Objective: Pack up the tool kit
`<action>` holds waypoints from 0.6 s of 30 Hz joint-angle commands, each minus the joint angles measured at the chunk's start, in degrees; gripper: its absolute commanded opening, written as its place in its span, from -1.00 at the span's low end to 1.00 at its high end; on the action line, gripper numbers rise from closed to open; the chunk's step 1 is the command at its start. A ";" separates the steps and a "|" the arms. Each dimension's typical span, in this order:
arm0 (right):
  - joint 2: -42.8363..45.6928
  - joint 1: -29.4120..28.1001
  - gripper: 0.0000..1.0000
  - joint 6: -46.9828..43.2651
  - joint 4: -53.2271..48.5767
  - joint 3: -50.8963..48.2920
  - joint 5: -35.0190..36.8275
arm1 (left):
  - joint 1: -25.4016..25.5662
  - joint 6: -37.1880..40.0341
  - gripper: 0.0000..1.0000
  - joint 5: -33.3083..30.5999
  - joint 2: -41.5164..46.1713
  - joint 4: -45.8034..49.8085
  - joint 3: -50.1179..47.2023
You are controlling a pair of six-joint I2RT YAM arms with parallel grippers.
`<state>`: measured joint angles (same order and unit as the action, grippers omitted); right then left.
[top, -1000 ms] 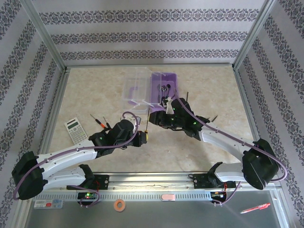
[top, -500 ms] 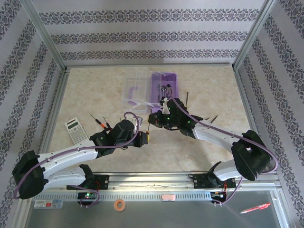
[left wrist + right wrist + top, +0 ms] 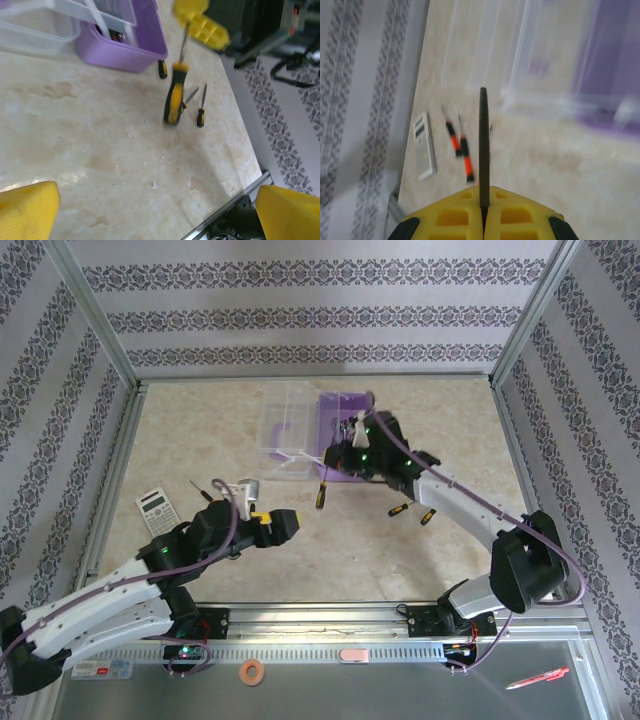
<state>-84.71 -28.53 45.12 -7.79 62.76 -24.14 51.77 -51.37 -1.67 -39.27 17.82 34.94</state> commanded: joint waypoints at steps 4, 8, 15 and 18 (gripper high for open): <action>-14.75 8.67 -0.95 -5.56 -3.86 15.39 -3.30 | 0.41 -7.14 1.00 -4.28 8.42 13.56 -3.85; -27.26 10.12 -0.95 -5.09 -5.64 28.58 -5.36 | 0.43 -8.57 1.00 -4.48 10.01 16.36 -3.91; -42.60 9.78 -0.96 -1.08 -7.12 45.09 -10.22 | 0.43 -7.29 1.00 -4.10 7.35 15.19 -2.28; -44.86 9.29 -0.95 -0.27 -6.73 46.16 -11.51 | 0.35 -6.91 0.99 -3.90 5.43 14.93 -1.63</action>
<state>-128.44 -18.52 43.16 -13.78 106.21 -32.10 51.77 -58.39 -4.80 -32.73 31.35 31.40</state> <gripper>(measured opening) 0.051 0.997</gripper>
